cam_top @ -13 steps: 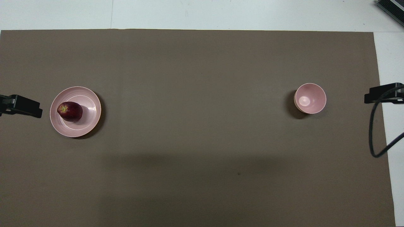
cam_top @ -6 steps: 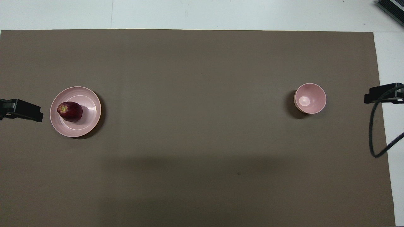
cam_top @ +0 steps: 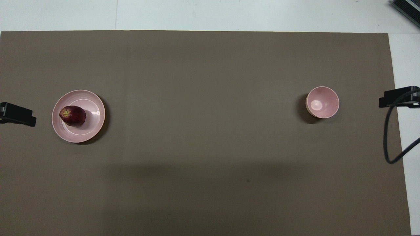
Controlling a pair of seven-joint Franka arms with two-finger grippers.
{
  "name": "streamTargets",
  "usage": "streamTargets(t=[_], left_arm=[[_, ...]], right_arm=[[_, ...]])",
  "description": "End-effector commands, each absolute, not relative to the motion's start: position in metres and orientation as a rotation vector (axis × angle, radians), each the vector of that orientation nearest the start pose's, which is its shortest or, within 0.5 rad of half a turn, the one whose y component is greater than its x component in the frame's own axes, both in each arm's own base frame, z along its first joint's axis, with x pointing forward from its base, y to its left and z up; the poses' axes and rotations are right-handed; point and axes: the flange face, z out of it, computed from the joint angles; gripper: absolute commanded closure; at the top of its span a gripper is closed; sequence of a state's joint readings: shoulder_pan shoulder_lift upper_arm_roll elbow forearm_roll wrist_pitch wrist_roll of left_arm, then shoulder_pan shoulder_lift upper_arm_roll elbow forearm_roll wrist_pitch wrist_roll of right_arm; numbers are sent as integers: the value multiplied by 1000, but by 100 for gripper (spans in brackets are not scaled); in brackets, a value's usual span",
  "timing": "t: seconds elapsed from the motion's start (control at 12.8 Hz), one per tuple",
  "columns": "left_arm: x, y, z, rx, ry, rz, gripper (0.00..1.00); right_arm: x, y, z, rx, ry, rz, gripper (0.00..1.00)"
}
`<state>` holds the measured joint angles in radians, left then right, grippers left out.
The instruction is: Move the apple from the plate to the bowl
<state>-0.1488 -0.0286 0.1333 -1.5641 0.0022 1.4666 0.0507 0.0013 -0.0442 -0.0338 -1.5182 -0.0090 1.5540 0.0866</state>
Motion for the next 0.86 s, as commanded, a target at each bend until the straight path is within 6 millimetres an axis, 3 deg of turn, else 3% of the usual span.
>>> streamTargets(t=[0.0, 0.39, 0.7, 0.78], left_arm=[[535, -5, 601, -3154, 104, 75, 0], [552, 14, 528, -3151, 73, -24, 0], [558, 24, 464, -3141, 104, -70, 0], [565, 34, 445, -3137, 85, -56, 0]], right_arm=[[538, -21, 673, -3132, 166, -127, 0], [538, -20, 673, -3132, 166, -125, 0], [524, -14, 671, -3137, 137, -7, 0], [524, -15, 671, -3137, 142, -7, 0]])
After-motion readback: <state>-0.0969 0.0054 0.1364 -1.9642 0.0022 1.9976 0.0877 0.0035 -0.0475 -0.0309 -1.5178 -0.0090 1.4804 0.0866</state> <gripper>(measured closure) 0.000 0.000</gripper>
